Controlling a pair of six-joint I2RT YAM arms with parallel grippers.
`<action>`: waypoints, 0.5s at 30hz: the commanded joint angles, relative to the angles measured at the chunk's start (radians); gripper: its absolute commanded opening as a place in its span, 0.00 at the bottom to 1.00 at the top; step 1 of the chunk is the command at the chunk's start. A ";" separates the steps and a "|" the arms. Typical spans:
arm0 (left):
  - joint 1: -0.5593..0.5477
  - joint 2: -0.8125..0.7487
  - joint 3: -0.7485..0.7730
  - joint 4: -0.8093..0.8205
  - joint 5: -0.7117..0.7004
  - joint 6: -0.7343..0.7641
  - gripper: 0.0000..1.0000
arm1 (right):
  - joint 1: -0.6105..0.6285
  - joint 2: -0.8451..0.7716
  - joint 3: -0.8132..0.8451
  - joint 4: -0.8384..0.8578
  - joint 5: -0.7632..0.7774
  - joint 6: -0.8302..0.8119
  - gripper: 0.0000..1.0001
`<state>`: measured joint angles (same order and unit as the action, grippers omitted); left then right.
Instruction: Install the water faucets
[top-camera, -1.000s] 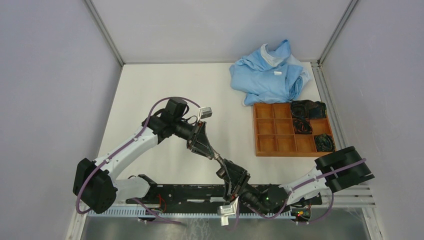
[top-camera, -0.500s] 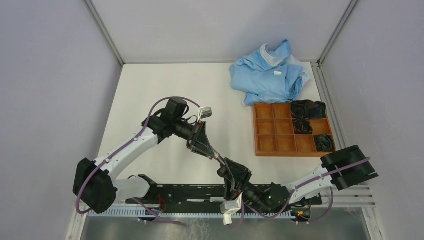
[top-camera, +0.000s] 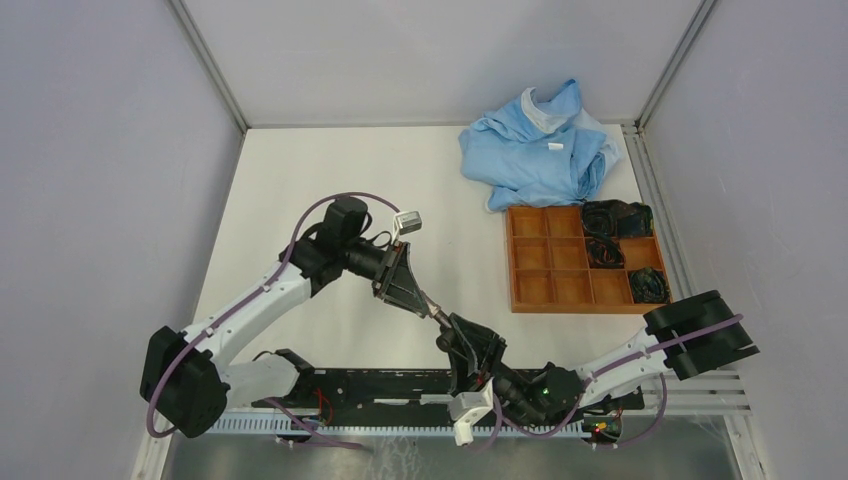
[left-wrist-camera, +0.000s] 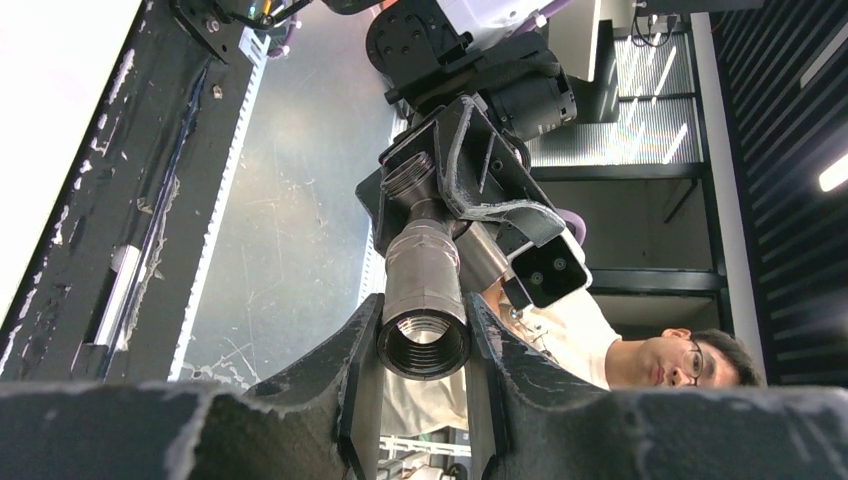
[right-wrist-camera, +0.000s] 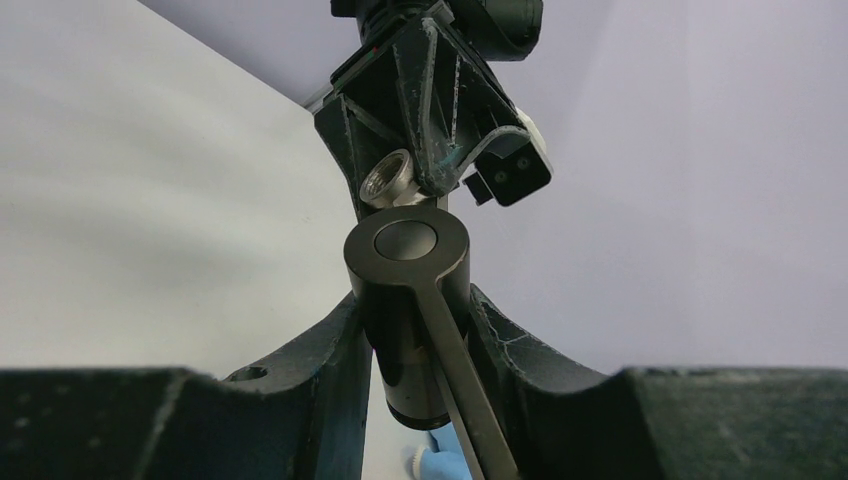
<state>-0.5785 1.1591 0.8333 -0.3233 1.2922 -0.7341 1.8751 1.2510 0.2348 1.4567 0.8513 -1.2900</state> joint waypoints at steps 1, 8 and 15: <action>-0.010 -0.041 -0.024 0.135 0.039 -0.099 0.02 | -0.017 -0.008 0.020 0.161 -0.041 0.059 0.00; -0.011 -0.074 -0.045 0.211 0.030 -0.136 0.02 | -0.033 0.009 0.023 0.190 -0.051 0.132 0.00; -0.011 -0.098 -0.076 0.318 0.018 -0.191 0.02 | -0.050 -0.038 0.013 0.163 -0.078 0.281 0.00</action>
<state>-0.5732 1.0939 0.7609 -0.1261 1.2743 -0.8532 1.8492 1.2491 0.2344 1.4967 0.8234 -1.1465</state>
